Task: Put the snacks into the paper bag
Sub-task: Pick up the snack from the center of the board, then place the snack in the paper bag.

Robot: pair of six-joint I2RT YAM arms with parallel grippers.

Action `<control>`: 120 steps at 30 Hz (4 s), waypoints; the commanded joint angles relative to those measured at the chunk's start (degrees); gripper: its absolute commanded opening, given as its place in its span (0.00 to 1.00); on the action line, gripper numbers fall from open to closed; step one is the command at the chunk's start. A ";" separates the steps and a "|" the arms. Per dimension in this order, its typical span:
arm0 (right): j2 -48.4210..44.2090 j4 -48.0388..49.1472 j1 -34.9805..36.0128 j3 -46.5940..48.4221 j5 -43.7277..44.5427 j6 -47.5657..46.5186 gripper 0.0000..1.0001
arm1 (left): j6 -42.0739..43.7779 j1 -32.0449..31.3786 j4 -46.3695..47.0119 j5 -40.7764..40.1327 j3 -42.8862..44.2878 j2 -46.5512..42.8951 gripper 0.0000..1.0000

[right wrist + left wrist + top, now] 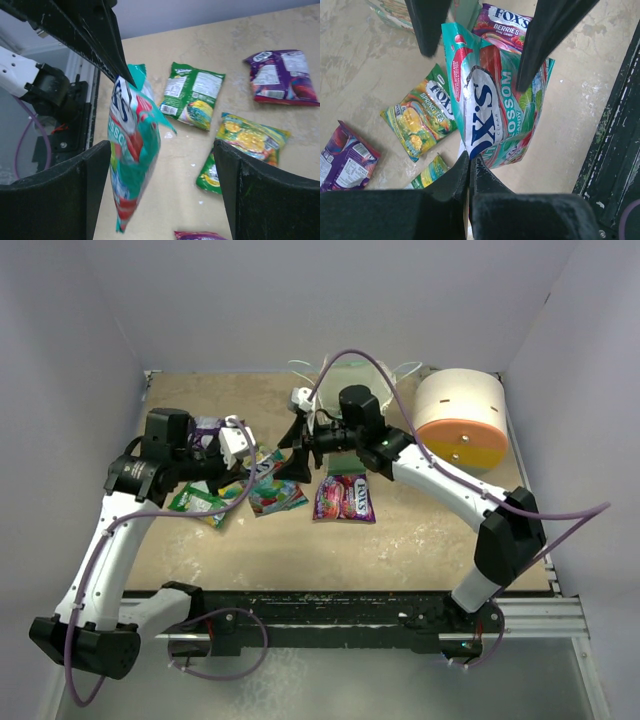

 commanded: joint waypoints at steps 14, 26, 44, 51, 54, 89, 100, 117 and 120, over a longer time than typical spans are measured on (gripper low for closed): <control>2.48 5.34 1.23 2.20 -7.53 6.00 0.32 | -6.37 -7.85 8.48 -8.27 -2.12 -1.58 0.00; -0.30 0.31 1.14 3.12 -5.61 2.17 0.00 | -8.87 -7.79 10.17 -10.08 -3.91 -4.75 0.27; -14.58 -6.86 -7.82 8.47 4.65 -2.71 0.00 | -17.82 6.03 15.35 -2.87 -7.34 -14.42 0.96; -16.45 -11.10 -13.07 16.86 15.95 -4.19 0.00 | -19.03 8.34 16.83 -5.37 -9.49 -16.45 0.99; -15.73 -12.35 -14.59 20.26 22.66 -6.50 0.00 | -19.38 8.84 16.81 -5.71 -9.58 -16.24 0.99; 5.23 -13.86 -16.86 25.24 29.71 -35.06 0.00 | -17.90 9.40 18.39 -4.18 -12.91 -16.41 0.99; 6.20 -12.55 -17.41 21.35 38.95 -38.72 0.00 | -17.18 9.40 18.51 -3.93 -13.61 -16.56 0.99; 1.36 -4.58 -17.59 13.26 43.71 -34.54 0.00 | -16.84 9.36 18.64 -3.89 -14.33 -17.04 0.99; -0.92 -3.31 -17.57 11.42 42.19 -33.09 0.00 | -16.79 9.40 18.68 -3.83 -14.29 -17.13 0.99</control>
